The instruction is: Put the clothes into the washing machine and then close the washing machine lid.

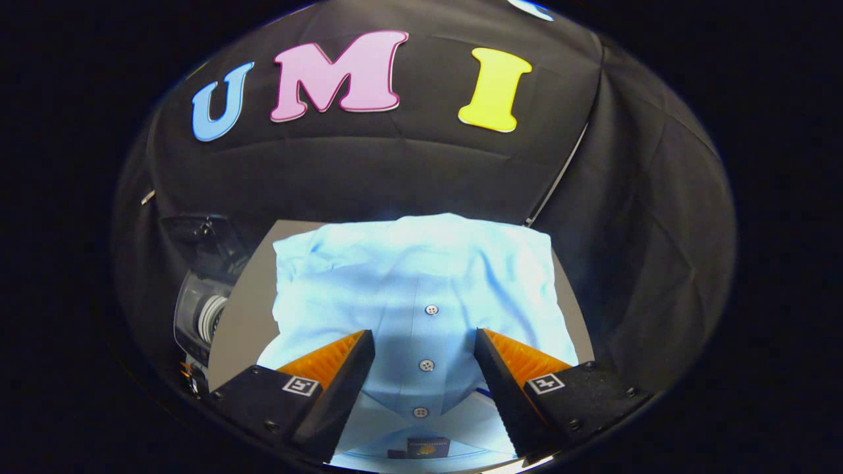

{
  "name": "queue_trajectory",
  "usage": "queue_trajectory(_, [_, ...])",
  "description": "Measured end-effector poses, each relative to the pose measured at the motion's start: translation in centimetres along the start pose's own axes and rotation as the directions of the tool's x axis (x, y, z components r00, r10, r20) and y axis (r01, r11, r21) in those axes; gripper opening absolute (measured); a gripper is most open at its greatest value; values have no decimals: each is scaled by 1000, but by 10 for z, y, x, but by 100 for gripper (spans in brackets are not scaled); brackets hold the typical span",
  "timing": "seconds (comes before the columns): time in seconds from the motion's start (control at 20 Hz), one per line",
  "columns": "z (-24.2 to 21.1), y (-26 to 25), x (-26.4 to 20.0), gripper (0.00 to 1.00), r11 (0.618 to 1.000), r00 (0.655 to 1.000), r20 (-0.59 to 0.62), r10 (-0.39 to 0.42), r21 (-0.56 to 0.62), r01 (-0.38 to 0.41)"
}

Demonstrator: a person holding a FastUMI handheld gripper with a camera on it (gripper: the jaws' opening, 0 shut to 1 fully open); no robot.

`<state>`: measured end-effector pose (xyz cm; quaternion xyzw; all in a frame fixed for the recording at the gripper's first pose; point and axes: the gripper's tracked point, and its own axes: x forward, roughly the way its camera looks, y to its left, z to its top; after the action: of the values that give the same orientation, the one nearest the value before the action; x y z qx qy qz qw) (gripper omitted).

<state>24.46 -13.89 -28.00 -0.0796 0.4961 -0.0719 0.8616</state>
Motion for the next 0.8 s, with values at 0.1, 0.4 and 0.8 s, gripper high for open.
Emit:
queue_trajectory(0.1, [-3, 4, 4, 91, 999, 998, -42, 41, 34, -39])
queue_trajectory(0.4, [-1, 1, 11, 36, 999, 998, -36, 48, 24, -48])
queue_trajectory(0.8, [5, 6, 3, 8, 985, 995, 23, 97, 139, -100])
